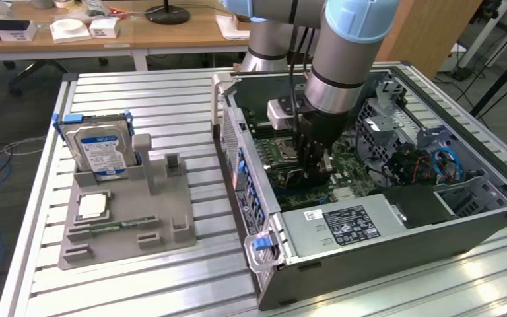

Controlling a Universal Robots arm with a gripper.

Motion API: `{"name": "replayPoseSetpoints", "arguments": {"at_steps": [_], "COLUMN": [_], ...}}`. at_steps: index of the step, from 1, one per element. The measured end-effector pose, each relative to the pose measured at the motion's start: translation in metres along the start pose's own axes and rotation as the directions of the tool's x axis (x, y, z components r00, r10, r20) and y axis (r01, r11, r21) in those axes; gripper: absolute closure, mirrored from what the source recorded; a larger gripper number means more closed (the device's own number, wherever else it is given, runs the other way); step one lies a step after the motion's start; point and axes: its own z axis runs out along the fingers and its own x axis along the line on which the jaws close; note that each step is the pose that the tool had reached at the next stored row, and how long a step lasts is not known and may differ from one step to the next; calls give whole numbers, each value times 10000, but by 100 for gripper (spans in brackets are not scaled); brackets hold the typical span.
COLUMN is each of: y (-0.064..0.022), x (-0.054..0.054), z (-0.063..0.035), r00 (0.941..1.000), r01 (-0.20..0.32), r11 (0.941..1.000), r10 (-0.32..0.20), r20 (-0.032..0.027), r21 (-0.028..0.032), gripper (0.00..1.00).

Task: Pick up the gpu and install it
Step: 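Insert the gpu into the slot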

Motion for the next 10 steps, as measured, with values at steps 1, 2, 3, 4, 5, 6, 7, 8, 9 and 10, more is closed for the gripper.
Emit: {"name": "replayPoseSetpoints", "arguments": {"at_steps": [1,2,3,4,5,6,7,8,9,10], "y": [1,1,1,1,1,1,1,1,1,1], "x": [1,1,1,1,0,0,0,1,1,0], "z": [8,13,13,13,15,17,17,18,18,19], "r00": [10000,10000,10000,10000,10000,10000,10000,10000,10000,10000], "r01": [0,0,0,0,0,0,0,0,0,0], "r11": [10000,10000,10000,10000,10000,10000,10000,10000,10000,10000], "r10": [0,0,0,0,0,0,0,0,0,0], "r20": [0,1,1,0,-1,0,0,0,1,2], "r21": [0,-1,0,0,0,0,0,1,1,1], "gripper": [74,74,74,74,74,74,74,74,74,74]}}
